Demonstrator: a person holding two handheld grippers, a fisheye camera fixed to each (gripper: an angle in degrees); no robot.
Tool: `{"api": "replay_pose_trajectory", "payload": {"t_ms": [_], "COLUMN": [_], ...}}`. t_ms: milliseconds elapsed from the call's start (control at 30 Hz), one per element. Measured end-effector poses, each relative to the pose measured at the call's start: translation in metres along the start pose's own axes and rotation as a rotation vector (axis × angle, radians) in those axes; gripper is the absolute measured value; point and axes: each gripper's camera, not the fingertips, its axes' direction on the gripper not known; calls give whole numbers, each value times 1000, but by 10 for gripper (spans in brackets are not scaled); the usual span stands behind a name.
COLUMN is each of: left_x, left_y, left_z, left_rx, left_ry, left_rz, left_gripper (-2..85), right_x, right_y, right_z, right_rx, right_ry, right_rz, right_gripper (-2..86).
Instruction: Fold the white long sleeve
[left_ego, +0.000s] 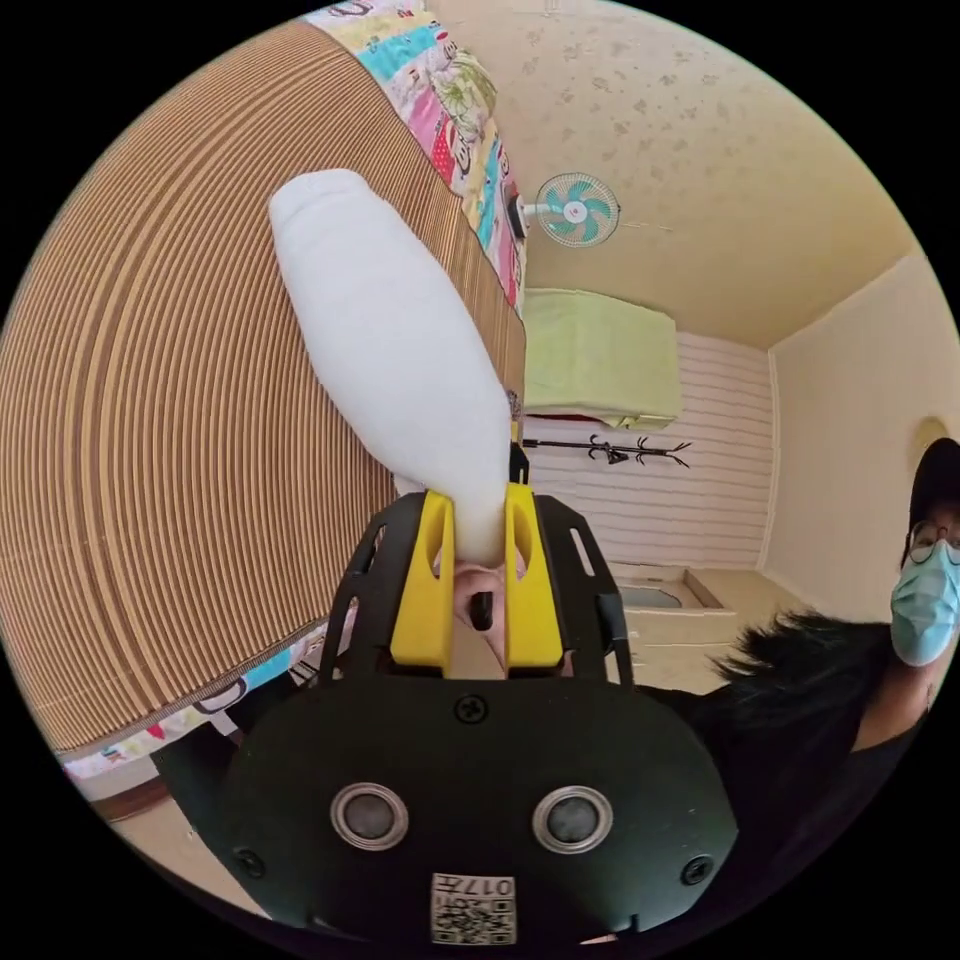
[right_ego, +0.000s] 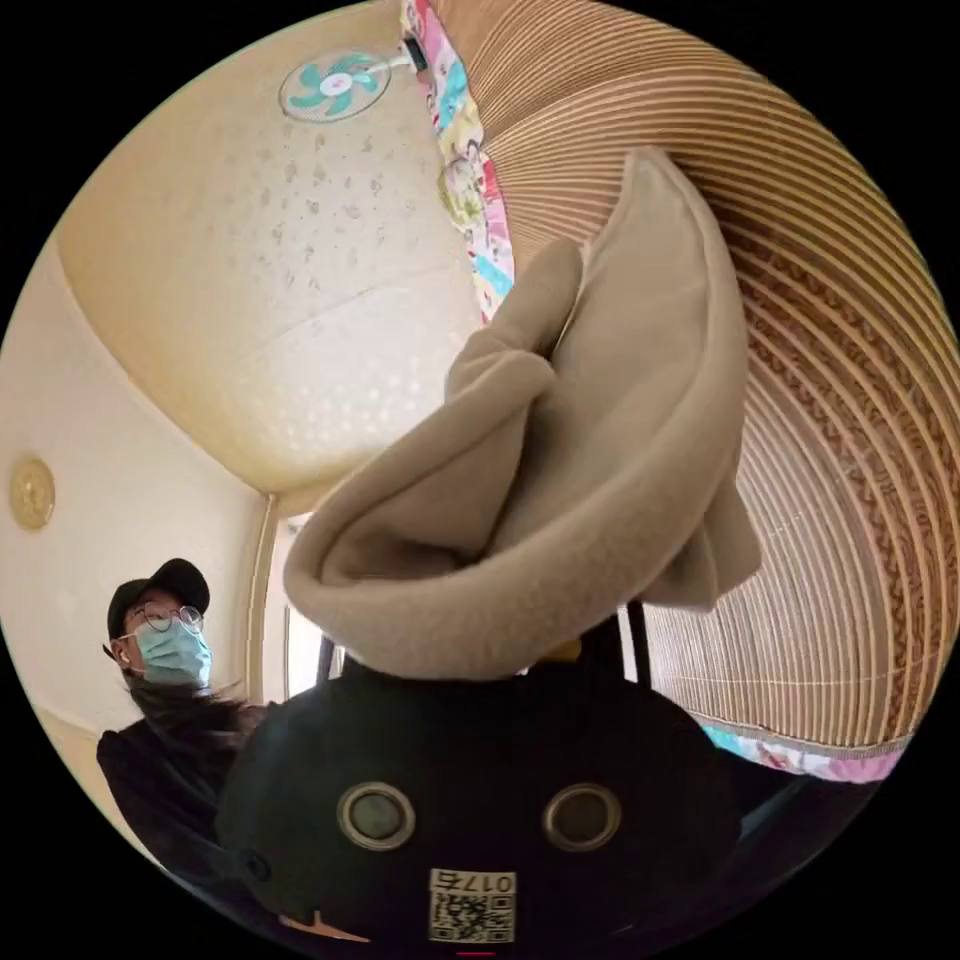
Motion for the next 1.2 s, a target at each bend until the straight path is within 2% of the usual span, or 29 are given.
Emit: {"api": "replay_pose_trajectory", "payload": {"t_ms": [133,200,367,433,533,600,733,800,867,933,1033,1100,1200], "left_x": [44,75,111,114,103,84,68,72,84,101,125,140,168], "left_y": [29,67,158,193,240,268,290,290,284,273,234,193,153], "left_z": [-90,-159,-275,-302,-325,-327,-311,-293,-276,-254,-207,-159,-86], "left_rx": [93,219,526,652,816,910,983,979,967,940,823,685,574], "left_ry": [14,-73,-242,-274,-300,-253,-218,-287,-380,-515,-771,-956,-1124], "left_rz": [159,244,248,230,162,85,14,16,57,98,167,216,365], "left_gripper": [110,104,101,101,100,96,76,75,73,70,63,41,10], "right_x": [-48,-73,-92,-85,-36,30,62,68,61,38,-24,-73,-125], "right_y": [21,38,91,117,164,201,217,197,165,126,60,28,27], "right_z": [99,178,343,400,484,525,491,448,412,377,304,247,187], "right_rx": [-102,-169,-237,-252,-381,-652,-770,-870,-920,-929,-695,-427,-127], "right_ry": [-71,-142,-279,-253,-76,142,316,581,748,812,1046,1211,1327], "right_rz": [-75,-104,-80,-61,74,304,304,274,237,153,21,-8,-108], "right_gripper": [202,191,171,163,149,137,115,101,82,61,28,17,9]}}
